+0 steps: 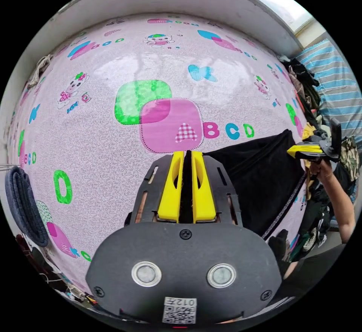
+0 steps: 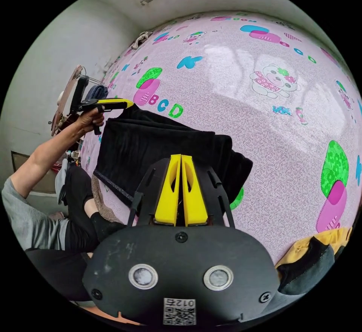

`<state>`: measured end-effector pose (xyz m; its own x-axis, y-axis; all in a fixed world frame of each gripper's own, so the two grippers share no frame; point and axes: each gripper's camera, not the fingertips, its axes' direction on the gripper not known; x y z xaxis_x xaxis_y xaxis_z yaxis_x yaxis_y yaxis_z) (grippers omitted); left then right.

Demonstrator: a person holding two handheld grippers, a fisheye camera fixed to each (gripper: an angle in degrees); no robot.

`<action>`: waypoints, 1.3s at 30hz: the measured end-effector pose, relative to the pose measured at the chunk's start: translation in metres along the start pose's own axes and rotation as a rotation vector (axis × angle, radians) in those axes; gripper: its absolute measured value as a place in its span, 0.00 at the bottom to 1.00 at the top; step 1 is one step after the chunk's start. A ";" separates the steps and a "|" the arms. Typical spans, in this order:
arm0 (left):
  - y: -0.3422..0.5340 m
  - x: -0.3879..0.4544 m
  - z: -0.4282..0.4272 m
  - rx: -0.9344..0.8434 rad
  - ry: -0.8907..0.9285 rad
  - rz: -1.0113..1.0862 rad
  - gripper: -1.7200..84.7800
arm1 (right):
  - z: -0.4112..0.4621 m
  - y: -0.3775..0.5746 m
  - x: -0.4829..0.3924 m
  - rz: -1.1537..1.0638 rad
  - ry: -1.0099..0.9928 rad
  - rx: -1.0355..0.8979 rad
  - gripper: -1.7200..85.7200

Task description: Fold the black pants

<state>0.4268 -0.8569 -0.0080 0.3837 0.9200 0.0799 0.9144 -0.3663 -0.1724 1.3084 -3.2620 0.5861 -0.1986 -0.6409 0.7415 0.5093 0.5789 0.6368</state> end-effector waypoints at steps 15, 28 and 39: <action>0.067 -0.039 -0.096 0.142 0.026 0.050 0.02 | 0.046 -0.020 0.075 0.157 -0.073 0.165 0.01; 0.184 -0.088 -0.080 0.033 0.179 -0.100 0.02 | 0.141 -0.004 0.137 0.196 -0.054 0.103 0.01; 0.155 -0.115 -0.127 0.115 0.168 -0.112 0.02 | 0.271 -0.082 0.022 -0.442 -0.068 -0.069 0.01</action>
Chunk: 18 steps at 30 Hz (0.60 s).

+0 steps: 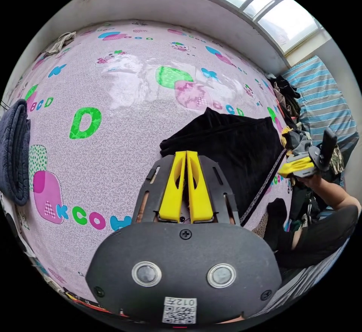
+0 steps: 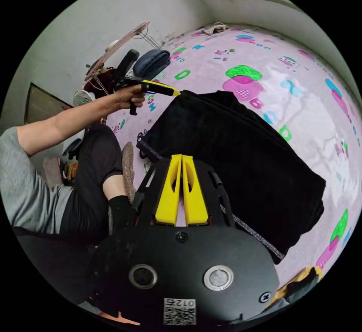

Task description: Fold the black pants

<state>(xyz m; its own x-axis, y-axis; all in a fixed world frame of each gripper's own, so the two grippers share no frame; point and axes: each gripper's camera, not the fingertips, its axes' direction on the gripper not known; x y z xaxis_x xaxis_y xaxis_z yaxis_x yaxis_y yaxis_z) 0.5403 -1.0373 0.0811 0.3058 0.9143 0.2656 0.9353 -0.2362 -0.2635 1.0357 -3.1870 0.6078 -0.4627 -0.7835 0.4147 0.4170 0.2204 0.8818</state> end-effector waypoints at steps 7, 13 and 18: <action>-0.013 -0.031 0.005 -0.070 -0.059 -0.058 0.03 | 0.149 -0.007 -0.002 -0.222 0.102 -0.343 0.01; 0.009 -0.086 -0.033 -0.063 0.153 -0.214 0.07 | 0.159 0.015 0.054 -0.077 -0.013 -0.170 0.02; 0.027 -0.141 -0.037 -0.068 0.305 -0.308 0.11 | 0.198 0.019 0.013 -0.331 0.196 -0.127 0.07</action>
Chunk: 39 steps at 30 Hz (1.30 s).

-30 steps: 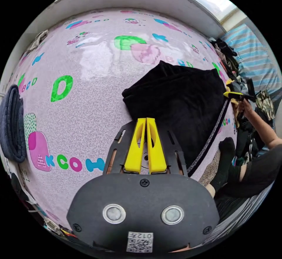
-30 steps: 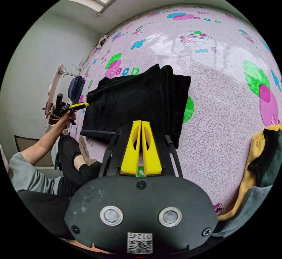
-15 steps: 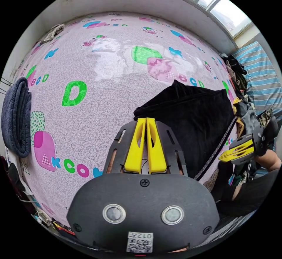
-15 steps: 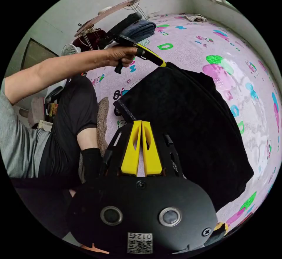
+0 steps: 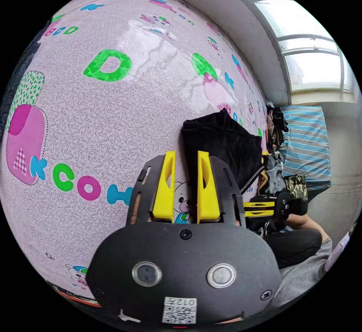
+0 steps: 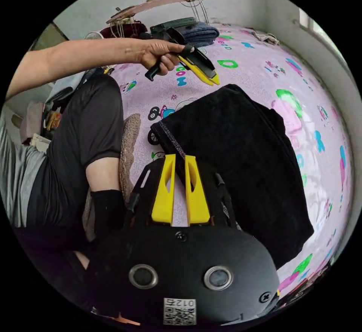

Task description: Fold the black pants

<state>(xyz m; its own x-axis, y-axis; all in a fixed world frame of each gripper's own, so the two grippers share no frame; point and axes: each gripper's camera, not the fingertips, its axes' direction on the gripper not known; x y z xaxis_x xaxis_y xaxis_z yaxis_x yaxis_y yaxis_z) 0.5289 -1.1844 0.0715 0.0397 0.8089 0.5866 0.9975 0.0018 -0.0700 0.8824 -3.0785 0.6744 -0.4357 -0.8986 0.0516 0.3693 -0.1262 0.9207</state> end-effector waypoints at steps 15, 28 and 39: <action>-0.016 -0.044 0.007 0.043 0.208 -0.022 0.13 | 0.164 -0.024 -0.077 -0.414 0.360 -0.102 0.16; -0.024 -0.044 0.009 0.023 0.137 0.067 0.10 | 0.210 -0.021 -0.069 -0.432 0.385 -0.133 0.08; 0.014 -0.043 -0.042 0.125 0.172 0.021 0.10 | 0.140 -0.027 -0.082 -0.349 0.271 0.046 0.08</action>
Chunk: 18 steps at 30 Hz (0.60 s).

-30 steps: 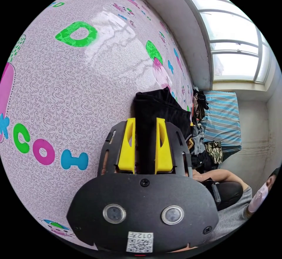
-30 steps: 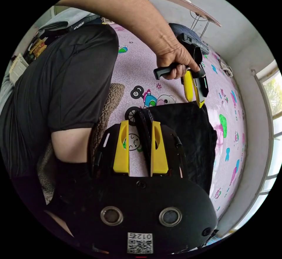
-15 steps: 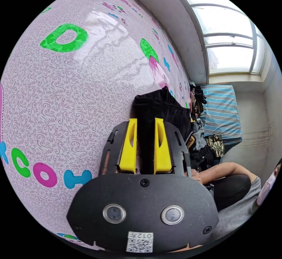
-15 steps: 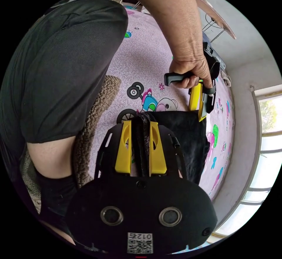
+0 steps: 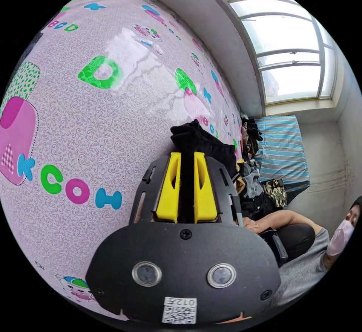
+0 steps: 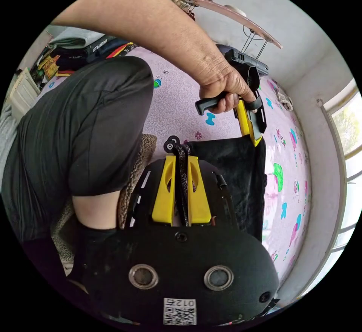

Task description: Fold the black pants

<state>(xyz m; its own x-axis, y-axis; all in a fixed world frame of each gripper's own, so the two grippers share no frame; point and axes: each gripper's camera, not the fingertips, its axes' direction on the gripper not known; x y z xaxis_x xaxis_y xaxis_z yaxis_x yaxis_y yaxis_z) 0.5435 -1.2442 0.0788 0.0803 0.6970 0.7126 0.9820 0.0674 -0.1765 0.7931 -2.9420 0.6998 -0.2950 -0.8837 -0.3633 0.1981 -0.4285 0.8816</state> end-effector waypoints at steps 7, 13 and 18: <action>0.030 0.034 -0.060 0.123 -0.038 -0.032 0.10 | -0.099 -0.004 0.026 0.158 -0.074 0.221 0.08; 0.040 0.093 -0.051 0.218 -0.010 -0.024 0.10 | -0.184 0.029 0.067 0.373 -0.164 0.371 0.08; 0.031 0.167 0.015 0.212 -0.007 0.037 0.10 | -0.247 0.086 0.108 0.604 -0.303 0.490 0.08</action>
<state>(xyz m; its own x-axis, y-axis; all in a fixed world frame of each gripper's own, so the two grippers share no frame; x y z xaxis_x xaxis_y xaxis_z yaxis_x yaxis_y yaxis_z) 0.5846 -1.1151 0.1825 0.1135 0.7065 0.6986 0.9204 0.1900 -0.3417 1.0095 -3.1207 0.6624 -0.5210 -0.8165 0.2488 -0.0060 0.2949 0.9555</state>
